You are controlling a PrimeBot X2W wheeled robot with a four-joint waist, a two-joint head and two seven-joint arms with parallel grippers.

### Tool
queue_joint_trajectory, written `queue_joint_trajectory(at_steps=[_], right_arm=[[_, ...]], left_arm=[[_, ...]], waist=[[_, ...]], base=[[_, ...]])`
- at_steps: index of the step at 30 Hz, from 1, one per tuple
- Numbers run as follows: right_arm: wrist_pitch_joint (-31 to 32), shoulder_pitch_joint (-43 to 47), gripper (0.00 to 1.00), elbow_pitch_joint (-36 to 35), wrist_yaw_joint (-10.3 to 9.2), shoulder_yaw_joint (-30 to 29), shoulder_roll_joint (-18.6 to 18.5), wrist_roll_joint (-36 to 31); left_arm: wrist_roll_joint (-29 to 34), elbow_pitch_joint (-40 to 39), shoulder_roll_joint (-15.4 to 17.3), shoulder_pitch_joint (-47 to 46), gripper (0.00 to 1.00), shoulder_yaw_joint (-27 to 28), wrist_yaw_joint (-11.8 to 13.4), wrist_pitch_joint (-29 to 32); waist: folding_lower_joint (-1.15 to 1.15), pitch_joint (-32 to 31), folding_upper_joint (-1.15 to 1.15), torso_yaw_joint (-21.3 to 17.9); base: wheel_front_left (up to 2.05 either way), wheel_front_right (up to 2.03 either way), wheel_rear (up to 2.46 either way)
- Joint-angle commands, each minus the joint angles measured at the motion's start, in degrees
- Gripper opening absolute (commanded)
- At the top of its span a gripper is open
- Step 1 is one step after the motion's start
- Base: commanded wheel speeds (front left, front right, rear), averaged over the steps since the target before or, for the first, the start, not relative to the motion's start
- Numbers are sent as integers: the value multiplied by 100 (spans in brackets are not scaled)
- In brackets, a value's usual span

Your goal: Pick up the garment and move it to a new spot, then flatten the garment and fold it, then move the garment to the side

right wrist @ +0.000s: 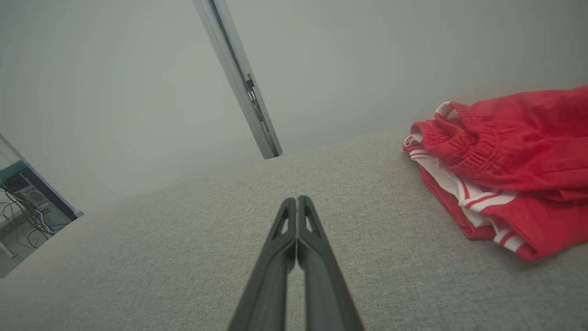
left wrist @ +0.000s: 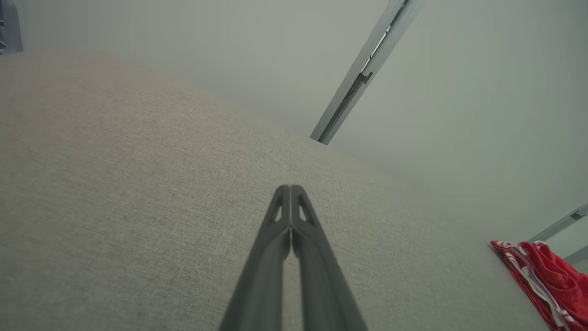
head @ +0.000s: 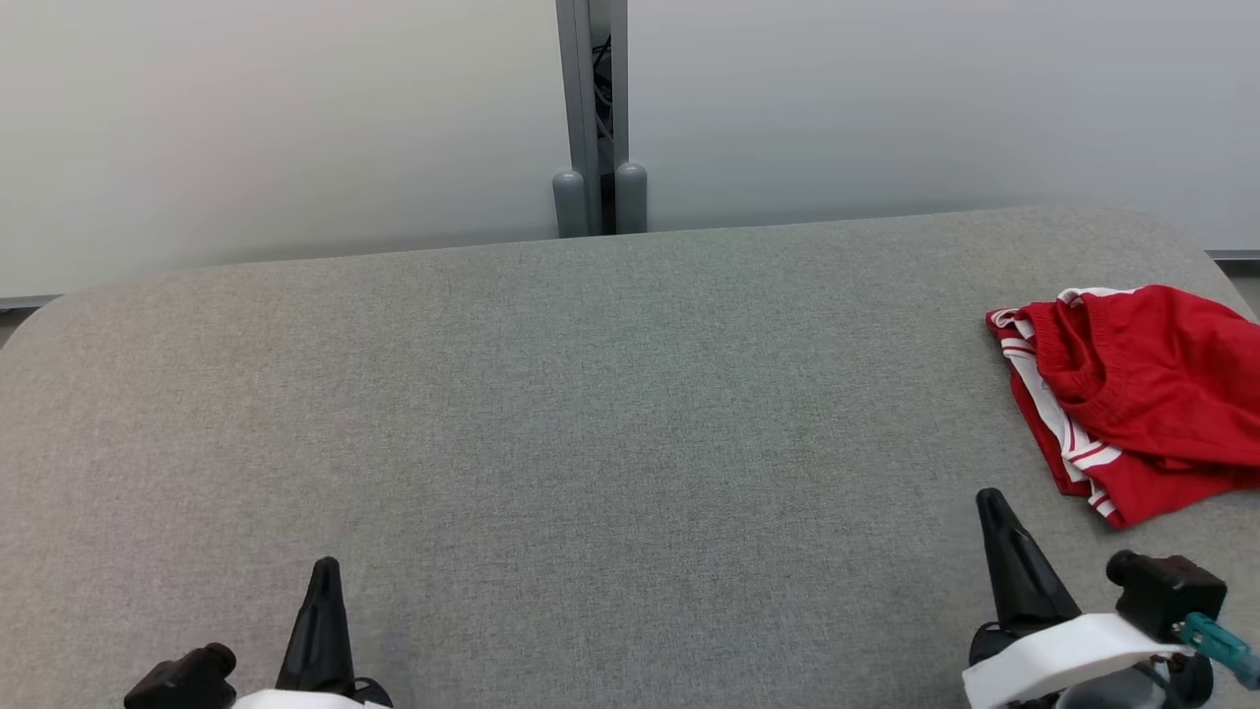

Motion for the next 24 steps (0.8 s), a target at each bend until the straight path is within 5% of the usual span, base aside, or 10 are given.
queue_joint_trajectory(at_steps=[1,24], right_arm=[[47,-77,0,-102,0,-82,-76,237],[688,-48,0,-209,0,-547,-239,2461]], left_arm=[[-181,-95,17,-190,0,0,-56,26],[-1927,-97,30,-439,0,-69,-301,296]], waist=[[0,-1,0,0],[0,-19,0,8]], base=[[0,0,0],[0,0,0]])
